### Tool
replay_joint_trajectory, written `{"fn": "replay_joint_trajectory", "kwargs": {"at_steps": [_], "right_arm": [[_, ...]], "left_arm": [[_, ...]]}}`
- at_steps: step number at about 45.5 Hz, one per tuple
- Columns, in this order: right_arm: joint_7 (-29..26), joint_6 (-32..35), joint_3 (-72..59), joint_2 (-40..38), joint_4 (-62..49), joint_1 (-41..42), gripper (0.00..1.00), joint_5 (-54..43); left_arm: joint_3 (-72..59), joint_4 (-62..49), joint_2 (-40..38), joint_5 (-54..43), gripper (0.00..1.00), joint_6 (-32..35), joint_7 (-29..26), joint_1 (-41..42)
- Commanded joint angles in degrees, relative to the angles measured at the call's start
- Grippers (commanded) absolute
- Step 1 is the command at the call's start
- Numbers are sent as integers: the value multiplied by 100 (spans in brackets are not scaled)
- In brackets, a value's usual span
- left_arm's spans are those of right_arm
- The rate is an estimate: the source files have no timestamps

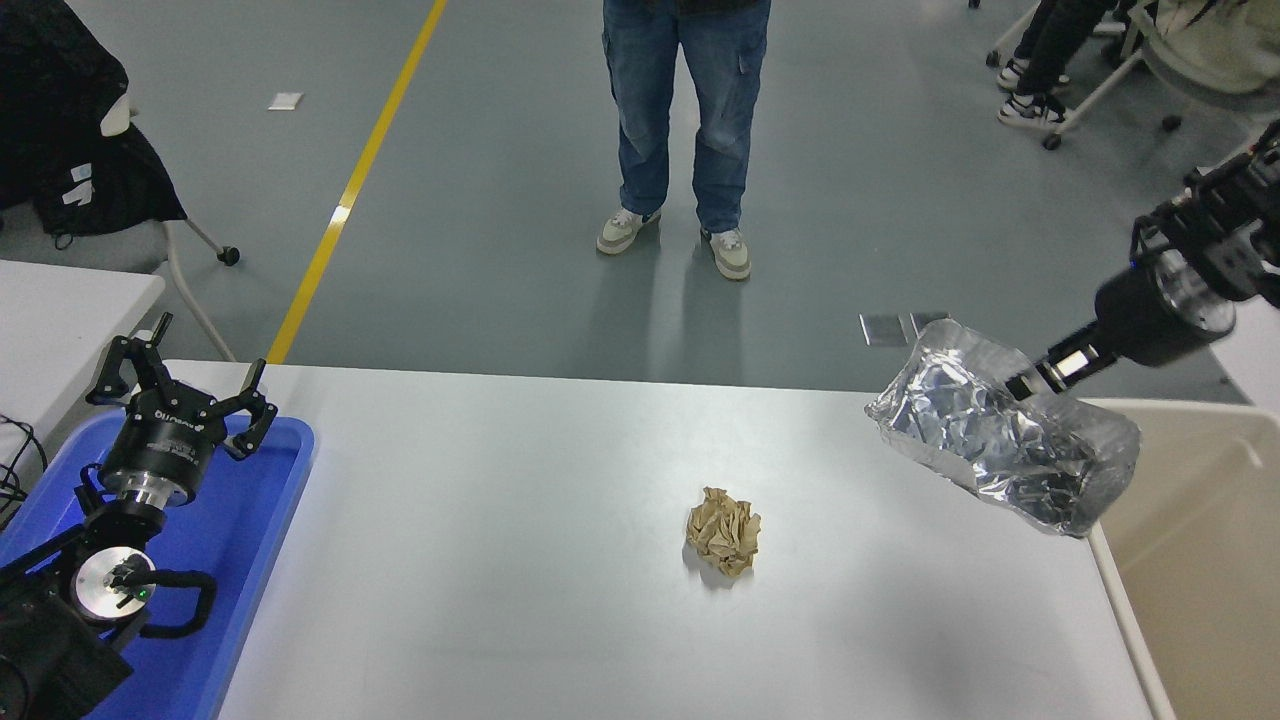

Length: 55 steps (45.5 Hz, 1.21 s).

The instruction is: Clean the table surface

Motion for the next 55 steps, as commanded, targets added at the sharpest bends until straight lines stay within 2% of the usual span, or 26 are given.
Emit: {"fn": "replay_joint_trajectory", "kwargs": {"at_steps": [1, 11, 17, 26, 34, 42, 50, 55], "right_arm": [[1, 12, 489, -374, -1019, -974, 0, 379], [1, 214, 1025, -629, -1722, -1721, 0, 660], [1, 530, 1070, -638, -2144, -2046, 0, 1345], [-42, 618, 1078, -831, -2321, -2293, 0, 2470], [-700, 618, 1359, -1016, -2373, -2521, 0, 3428], [-1649, 618, 2149, -1025, -2575, -2890, 0, 4026], [-2660, 601, 3143, -963, -2821, -3391, 0, 4203], [-3012, 557, 3583, -963, -2883, -3655, 0, 4203]], "left_arm": [[0, 0, 0, 0, 100, 0, 0, 3], [1, 0, 0, 0, 100, 0, 0, -6], [1, 0, 0, 0, 100, 0, 0, 3], [1, 0, 0, 0, 100, 0, 0, 3], [1, 0, 0, 0, 100, 0, 0, -6], [1, 0, 0, 0, 100, 0, 0, -6], [1, 0, 0, 0, 100, 0, 0, -6], [1, 0, 0, 0, 100, 0, 0, 3]]}}
